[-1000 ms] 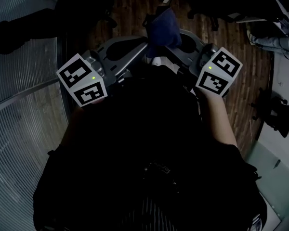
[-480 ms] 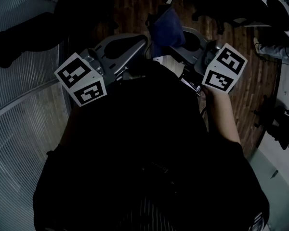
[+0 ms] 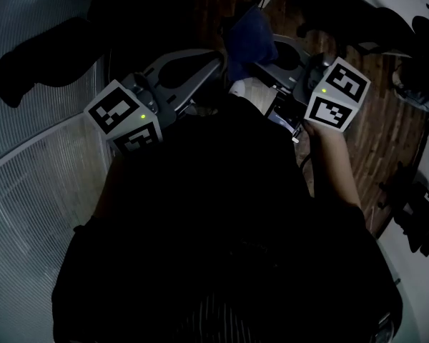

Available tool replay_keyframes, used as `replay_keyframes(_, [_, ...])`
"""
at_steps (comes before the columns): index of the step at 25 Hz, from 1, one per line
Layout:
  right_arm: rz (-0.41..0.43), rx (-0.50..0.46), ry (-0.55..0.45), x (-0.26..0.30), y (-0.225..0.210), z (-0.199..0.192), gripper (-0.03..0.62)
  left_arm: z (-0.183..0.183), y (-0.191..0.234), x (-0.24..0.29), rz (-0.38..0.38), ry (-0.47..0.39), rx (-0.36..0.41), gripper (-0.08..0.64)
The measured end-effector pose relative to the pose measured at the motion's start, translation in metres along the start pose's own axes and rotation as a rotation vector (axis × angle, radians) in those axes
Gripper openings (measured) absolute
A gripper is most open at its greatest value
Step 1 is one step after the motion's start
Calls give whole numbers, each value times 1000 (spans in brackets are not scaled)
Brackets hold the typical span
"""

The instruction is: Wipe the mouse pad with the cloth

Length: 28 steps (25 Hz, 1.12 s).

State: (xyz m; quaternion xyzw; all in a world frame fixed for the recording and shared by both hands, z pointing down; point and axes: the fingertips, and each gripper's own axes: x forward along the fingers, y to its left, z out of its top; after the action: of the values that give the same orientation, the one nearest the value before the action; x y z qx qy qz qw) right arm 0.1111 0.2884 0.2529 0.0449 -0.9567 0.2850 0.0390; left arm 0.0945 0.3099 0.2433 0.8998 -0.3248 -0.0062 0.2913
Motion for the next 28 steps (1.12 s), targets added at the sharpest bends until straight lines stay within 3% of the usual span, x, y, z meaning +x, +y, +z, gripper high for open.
replay_keyframes(3, [39,14,19,-11,-13,-11,67,-7,0,14,33,21,-34,8])
replay_keyframes(7, [30,18,-2,-24,-33,-11,67,-14,6,31,55,53,-50,8])
replay_keyframes(14, [-44,37,-118,-49,-49,8,67,-3,-1,67,-20,140,58,8])
replay_keyframes(17, [-113,42,-139,-63,-56,2,67,-12,-12,86,-102,197,127,8])
replay_keyframes(20, [-231,47,-182,-85,-68,3,67,-8,-16,108,-197,211,135,8])
replay_keyframes(23, [-312,56,-256,-103,-75,18,69,11,-3,125,-226,186,110,8])
replay_keyframes(28, [-427,37,-312,-106,-101,52,71,50,34,153,-288,184,134,8])
